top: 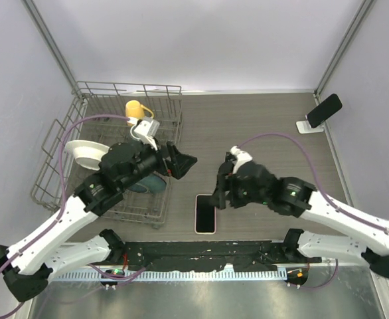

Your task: Place the phone on the phone stand

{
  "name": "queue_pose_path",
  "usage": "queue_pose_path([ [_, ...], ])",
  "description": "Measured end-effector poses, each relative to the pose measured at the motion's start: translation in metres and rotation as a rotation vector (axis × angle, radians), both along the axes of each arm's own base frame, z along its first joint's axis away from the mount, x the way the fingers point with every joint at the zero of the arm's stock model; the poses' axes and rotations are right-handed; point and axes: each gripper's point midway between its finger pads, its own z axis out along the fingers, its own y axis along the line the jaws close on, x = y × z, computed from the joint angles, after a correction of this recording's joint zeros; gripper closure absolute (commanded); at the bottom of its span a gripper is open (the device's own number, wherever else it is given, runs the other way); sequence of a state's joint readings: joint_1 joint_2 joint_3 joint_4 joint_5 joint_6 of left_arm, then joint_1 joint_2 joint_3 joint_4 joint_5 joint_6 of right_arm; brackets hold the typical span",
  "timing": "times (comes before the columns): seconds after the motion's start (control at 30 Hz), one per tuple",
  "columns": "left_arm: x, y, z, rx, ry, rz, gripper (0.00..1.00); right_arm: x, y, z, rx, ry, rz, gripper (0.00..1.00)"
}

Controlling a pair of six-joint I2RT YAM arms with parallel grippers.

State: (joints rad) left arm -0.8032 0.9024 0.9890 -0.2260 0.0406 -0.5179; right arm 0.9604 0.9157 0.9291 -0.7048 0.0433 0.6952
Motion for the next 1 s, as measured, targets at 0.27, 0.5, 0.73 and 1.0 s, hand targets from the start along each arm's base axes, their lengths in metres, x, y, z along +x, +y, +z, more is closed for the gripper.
queue_pose_path([
  [0.27,-0.021,0.04,0.028,-0.05,-0.068,0.073,0.0,-0.019,0.049,-0.051,-0.174,0.104,-0.077,0.23],
  [0.5,-0.04,0.066,0.026,-0.064,-0.081,0.096,0.0,-0.024,0.064,-0.095,-0.292,0.176,-0.18,0.21],
  [0.73,-0.051,0.079,0.019,-0.062,-0.08,0.099,0.0,-0.031,0.085,-0.121,-0.354,0.192,-0.242,0.2],
  [1.0,-0.056,0.079,-0.002,-0.027,-0.045,0.082,0.0,-0.032,0.074,-0.153,-0.506,0.206,-0.303,0.18],
])
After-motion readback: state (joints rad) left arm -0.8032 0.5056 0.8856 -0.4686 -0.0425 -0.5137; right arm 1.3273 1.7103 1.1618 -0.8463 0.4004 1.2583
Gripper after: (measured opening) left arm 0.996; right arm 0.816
